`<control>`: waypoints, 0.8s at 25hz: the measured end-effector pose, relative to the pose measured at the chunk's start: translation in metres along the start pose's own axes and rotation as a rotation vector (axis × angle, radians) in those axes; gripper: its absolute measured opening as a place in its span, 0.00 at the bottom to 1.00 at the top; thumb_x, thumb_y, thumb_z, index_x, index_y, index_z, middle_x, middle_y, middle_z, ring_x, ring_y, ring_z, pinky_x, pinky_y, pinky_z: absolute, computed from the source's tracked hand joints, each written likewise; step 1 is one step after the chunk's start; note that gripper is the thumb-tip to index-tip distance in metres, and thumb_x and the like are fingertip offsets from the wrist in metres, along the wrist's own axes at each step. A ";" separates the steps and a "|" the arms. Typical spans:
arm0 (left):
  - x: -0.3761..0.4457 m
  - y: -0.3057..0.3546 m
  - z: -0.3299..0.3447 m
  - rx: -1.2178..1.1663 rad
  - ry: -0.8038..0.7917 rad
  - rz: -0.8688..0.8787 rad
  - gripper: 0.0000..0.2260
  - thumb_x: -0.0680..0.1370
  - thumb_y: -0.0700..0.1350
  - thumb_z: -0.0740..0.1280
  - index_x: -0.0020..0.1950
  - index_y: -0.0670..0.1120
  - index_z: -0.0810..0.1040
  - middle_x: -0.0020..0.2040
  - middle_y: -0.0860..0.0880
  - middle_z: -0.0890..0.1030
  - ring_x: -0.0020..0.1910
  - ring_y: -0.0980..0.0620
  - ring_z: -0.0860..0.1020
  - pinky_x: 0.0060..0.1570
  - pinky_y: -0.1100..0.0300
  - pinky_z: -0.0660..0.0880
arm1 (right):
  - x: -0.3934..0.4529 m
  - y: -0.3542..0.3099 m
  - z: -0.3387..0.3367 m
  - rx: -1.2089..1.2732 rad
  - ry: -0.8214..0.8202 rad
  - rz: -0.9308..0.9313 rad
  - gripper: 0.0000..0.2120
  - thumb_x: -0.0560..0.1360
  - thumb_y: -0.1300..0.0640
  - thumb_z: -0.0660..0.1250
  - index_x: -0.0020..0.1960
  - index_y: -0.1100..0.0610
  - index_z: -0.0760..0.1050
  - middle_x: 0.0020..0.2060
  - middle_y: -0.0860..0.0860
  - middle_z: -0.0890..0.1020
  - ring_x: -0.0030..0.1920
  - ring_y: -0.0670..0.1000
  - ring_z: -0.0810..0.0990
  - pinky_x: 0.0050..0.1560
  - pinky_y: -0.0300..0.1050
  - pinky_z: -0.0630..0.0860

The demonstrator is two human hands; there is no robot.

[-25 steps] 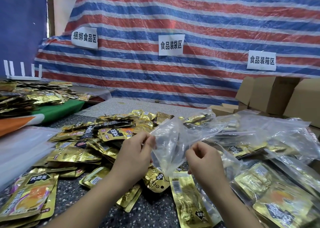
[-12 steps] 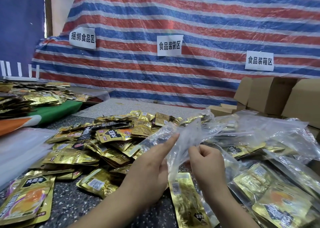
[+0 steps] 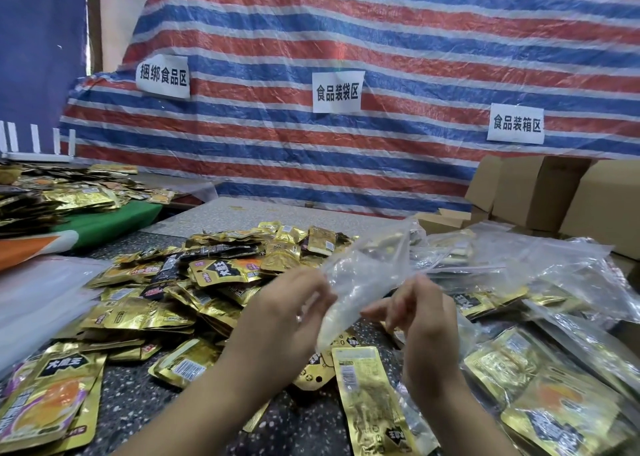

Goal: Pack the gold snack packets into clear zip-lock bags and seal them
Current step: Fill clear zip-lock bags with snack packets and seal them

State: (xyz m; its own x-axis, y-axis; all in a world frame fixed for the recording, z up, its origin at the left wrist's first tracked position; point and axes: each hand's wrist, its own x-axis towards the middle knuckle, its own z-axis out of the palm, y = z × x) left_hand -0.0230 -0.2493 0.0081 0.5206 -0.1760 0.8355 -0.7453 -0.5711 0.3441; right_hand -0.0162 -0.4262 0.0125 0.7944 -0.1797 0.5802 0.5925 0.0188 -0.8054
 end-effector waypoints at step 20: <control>0.021 -0.035 -0.044 -0.238 -0.496 -0.323 0.07 0.80 0.50 0.66 0.45 0.51 0.80 0.39 0.54 0.82 0.37 0.62 0.80 0.37 0.72 0.73 | 0.155 -0.018 0.048 -0.771 -0.487 0.395 0.11 0.82 0.56 0.61 0.53 0.62 0.77 0.45 0.56 0.82 0.41 0.52 0.82 0.41 0.43 0.80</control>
State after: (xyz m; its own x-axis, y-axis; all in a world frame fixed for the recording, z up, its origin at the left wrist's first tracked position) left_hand -0.0043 -0.1973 0.0326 0.8232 -0.4071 0.3958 -0.5609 -0.4740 0.6788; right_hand 0.1027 -0.4074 0.1225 0.9865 0.1285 0.1012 0.1621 -0.6852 -0.7101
